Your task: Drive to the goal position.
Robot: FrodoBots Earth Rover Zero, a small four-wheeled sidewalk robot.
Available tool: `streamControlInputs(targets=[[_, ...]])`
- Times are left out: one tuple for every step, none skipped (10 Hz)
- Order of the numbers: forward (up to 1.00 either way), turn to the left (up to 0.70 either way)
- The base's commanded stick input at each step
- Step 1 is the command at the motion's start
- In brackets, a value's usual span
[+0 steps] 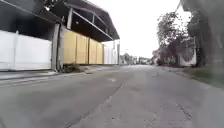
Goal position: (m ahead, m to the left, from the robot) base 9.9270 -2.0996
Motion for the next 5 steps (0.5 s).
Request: streamControlInputs(targets=[[1.0, 0.06], [1.0, 0.02], [1.0, 0.0], [1.0, 0.0], [1.0, 0.0]])
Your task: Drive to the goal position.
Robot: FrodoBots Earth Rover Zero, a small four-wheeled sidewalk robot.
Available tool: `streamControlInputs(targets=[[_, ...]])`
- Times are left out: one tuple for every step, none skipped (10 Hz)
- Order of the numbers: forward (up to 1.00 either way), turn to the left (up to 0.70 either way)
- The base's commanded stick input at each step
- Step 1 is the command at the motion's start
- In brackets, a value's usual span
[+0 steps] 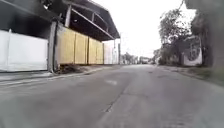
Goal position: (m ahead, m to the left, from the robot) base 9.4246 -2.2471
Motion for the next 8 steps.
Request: streamControlInputs(targets=[[1.0, 0.08], [1.0, 0.0], [1.0, 0.0], [1.0, 0.0], [1.0, 0.02], [1.0, 0.04], [1.0, 0.02], [1.0, 0.0]])
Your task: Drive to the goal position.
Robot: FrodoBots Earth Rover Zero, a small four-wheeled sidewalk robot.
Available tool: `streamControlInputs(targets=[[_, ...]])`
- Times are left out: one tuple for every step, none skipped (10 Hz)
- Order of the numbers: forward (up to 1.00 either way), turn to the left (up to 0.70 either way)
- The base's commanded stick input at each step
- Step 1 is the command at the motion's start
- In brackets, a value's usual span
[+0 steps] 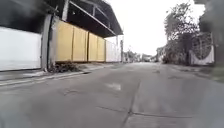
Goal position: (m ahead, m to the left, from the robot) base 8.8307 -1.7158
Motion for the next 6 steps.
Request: streamControlInputs(targets=[[1.0, 0.0], [1.0, 0.03], [1.0, -0.06], [1.0, -0.27], [1.0, -0.4], [1.0, -0.4]])
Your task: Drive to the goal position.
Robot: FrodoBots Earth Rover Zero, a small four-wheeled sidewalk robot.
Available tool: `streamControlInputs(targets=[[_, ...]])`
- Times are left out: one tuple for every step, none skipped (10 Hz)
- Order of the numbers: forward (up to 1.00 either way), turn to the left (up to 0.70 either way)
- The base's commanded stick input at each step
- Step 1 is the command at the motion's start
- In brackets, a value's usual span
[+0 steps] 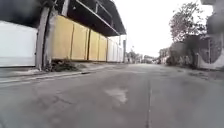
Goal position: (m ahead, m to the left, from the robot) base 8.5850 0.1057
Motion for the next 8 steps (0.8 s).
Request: streamControlInputs(targets=[[1.0, -0.4], [1.0, -0.4], [1.0, -0.4], [1.0, -0.4], [1.0, -0.4], [1.0, -0.4], [1.0, -0.4], [1.0, -0.4]])
